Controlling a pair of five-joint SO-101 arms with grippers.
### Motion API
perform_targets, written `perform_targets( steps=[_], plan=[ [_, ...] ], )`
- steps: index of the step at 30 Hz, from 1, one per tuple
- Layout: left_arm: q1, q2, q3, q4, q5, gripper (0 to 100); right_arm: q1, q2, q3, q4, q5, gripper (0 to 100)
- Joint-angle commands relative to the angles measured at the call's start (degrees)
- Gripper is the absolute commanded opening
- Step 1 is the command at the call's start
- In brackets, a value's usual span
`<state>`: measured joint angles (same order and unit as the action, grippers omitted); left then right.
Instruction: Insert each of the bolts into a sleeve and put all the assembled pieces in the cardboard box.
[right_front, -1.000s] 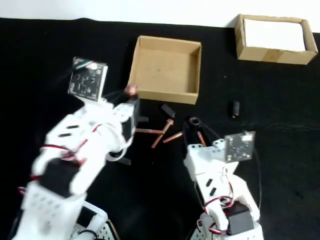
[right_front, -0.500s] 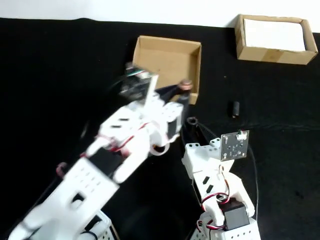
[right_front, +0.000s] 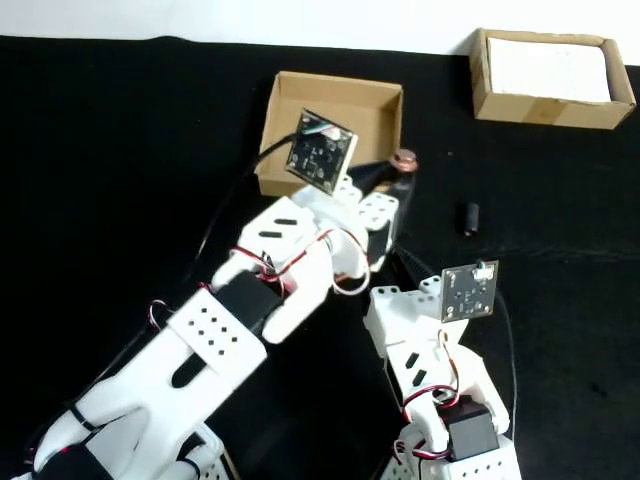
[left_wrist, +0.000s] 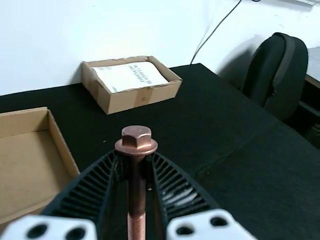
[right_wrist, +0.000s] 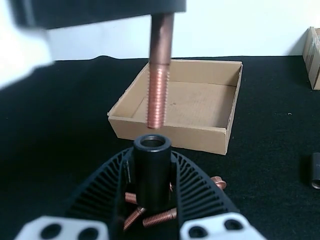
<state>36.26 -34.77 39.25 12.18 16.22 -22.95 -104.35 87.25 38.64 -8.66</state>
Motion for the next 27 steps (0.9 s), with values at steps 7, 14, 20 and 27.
perform_targets(
  steps=[7, 14, 20, 27],
  plan=[
    [-0.57, -0.04, -3.21, 4.22, 4.22, 1, -0.13, -0.66, -0.31, -1.45, 0.26, 0.8],
    [-0.57, -0.04, -0.84, 4.13, 4.13, 1, -0.13, -0.66, -0.75, -1.45, 0.26, 0.8],
    [-0.04, -2.24, 3.91, 4.13, 4.40, 1, -0.04, -0.66, -0.66, -1.54, 0.26, 0.8],
    [-0.04, -11.03, 9.27, 5.54, 4.31, 1, -0.04, -0.66, -0.92, -1.54, 0.26, 0.8]
  ],
)
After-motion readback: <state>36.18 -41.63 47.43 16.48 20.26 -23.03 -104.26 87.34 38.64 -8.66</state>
